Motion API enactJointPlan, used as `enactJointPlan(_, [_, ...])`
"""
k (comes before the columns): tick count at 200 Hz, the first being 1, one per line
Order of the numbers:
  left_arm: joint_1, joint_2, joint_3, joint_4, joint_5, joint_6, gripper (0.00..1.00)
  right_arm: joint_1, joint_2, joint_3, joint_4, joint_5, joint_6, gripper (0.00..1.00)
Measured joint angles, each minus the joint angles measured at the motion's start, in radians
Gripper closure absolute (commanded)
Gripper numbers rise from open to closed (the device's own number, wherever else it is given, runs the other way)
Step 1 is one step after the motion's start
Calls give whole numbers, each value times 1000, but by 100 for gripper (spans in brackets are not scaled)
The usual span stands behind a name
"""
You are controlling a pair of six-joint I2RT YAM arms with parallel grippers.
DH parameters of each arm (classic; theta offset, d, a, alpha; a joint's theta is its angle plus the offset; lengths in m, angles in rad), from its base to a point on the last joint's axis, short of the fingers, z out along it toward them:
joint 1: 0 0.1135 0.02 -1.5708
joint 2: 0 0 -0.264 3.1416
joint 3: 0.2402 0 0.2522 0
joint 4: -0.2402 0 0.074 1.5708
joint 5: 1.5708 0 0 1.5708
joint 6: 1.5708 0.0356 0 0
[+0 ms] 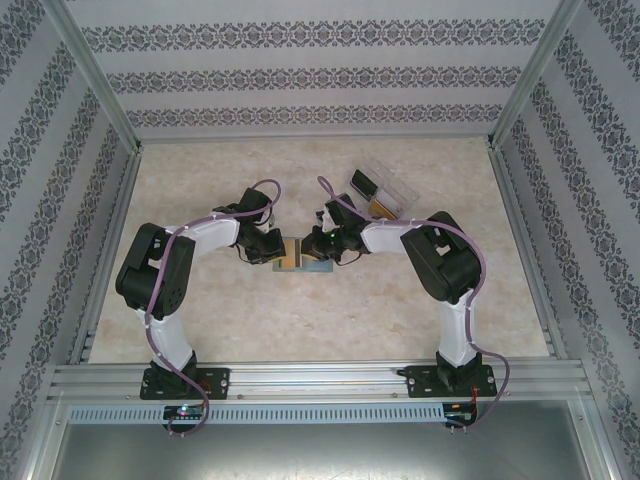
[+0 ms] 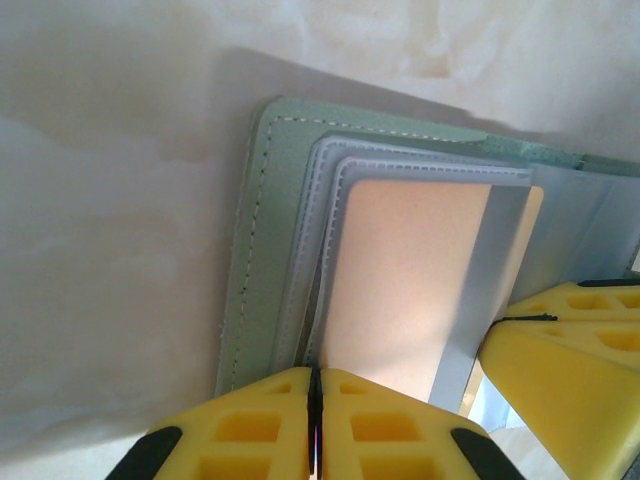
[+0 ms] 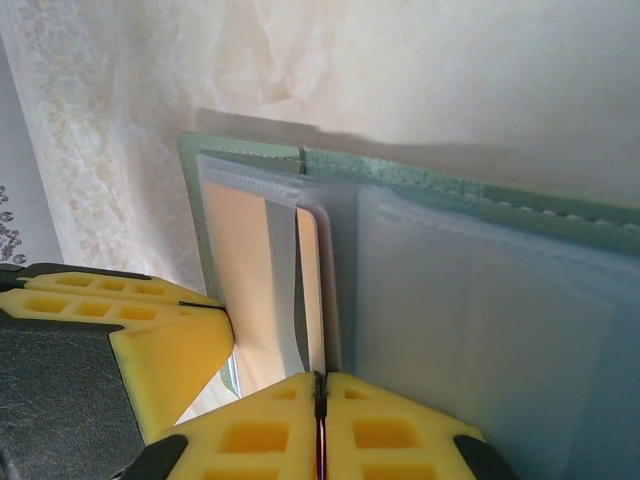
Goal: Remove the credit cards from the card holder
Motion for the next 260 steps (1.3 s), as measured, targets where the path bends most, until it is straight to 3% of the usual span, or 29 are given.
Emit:
enactJointPlan(20, [1, 1, 0, 0, 4, 0, 89, 0, 0, 0, -1, 0, -7, 100])
enactJointPlan(100, [-1, -11, 0, -5, -19, 11, 80, -24, -64, -62, 20, 1, -22, 100])
enactJointPlan(166, [-1, -17, 1, -12, -19, 19, 87, -67, -82, -94, 17, 11, -44, 100])
enactJointPlan(260, [-8, 34, 59, 53, 85, 19, 93, -64, -82, -94, -8, 28, -82, 100])
